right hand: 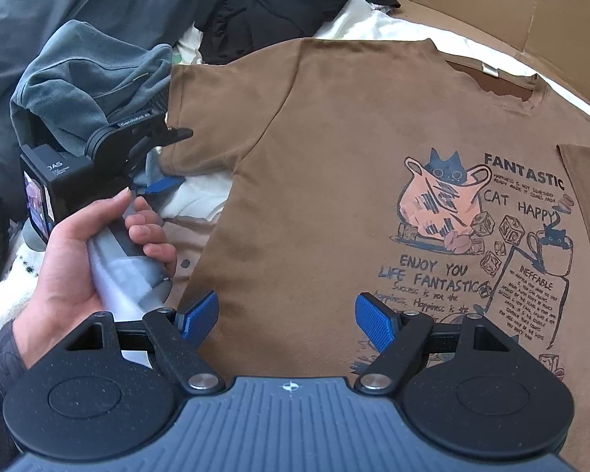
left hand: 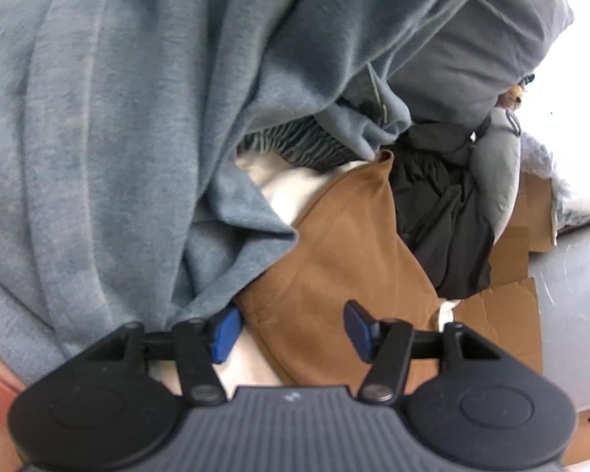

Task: Fold clothes
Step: 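Close both grippers on the t-shirt side edge beside the sleeve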

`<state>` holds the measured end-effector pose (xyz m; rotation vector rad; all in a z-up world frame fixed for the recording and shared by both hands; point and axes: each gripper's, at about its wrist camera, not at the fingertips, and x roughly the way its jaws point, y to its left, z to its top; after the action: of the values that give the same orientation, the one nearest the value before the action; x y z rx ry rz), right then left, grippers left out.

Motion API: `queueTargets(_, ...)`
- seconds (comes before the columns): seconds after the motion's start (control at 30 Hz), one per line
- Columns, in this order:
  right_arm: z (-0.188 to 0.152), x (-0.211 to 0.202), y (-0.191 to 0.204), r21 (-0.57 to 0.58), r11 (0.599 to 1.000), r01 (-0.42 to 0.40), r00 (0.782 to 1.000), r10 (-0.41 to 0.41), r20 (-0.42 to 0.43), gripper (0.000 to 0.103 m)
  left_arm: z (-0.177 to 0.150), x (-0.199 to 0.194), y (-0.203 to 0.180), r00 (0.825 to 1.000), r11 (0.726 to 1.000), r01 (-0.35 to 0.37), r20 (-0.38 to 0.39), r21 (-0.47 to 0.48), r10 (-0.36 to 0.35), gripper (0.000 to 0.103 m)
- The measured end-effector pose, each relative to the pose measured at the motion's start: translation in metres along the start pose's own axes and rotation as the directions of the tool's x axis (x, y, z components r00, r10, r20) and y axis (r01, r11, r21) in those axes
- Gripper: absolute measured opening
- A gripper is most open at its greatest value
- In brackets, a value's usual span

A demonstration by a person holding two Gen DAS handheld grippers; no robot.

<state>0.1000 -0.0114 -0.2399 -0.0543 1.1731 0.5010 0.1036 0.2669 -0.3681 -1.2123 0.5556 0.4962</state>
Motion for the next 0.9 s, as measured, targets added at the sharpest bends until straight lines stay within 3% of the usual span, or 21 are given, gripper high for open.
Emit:
queueTargets(0.13, 0.001, 0.003, 0.006, -0.009, 1.0, -0.01, 1.0, 0.01, -0.001, 0.082, 0.004, -0.007, 0.014, 0.999, 0.999, 0.026, -0.018, -0.044, -0.027, 0.024)
queueTargets(0.23, 0.007, 0.009, 0.012, 0.0, 1.0, -0.021, 1.0, 0.021, -0.002, 0.082, 0.006, -0.009, 0.02, 0.999, 0.998, 0.045, -0.028, -0.041, -0.046, 0.014)
queueTargets(0.53, 0.045, 0.044, 0.027, 0.05, 0.996, -0.076, 0.996, 0.073, 0.058, 0.08, 0.015, -0.022, 0.014, 0.996, 0.996, 0.086, -0.02, 0.005, -0.086, 0.012)
queueTargets(0.63, 0.061, 0.063, 0.033, 0.053, 0.997, -0.058, 0.996, 0.054, 0.074, 0.066, 0.018, -0.023, 0.013, 0.995, 0.995, 0.098, -0.025, 0.034, -0.097, 0.01)
queueTargets(0.77, 0.074, 0.08, 0.037, 0.063, 0.996, -0.059, 0.996, 0.054, 0.072, 0.056, 0.022, -0.025, 0.012, 0.992, 0.991, 0.123, -0.023, 0.049, -0.122, 0.008)
queueTargets(0.9, 0.085, 0.097, 0.043, 0.065, 0.996, -0.06, 0.997, 0.056, 0.061, 0.036, 0.024, -0.026, 0.009, 0.99, 0.989, 0.139, -0.025, 0.057, -0.138, 0.008)
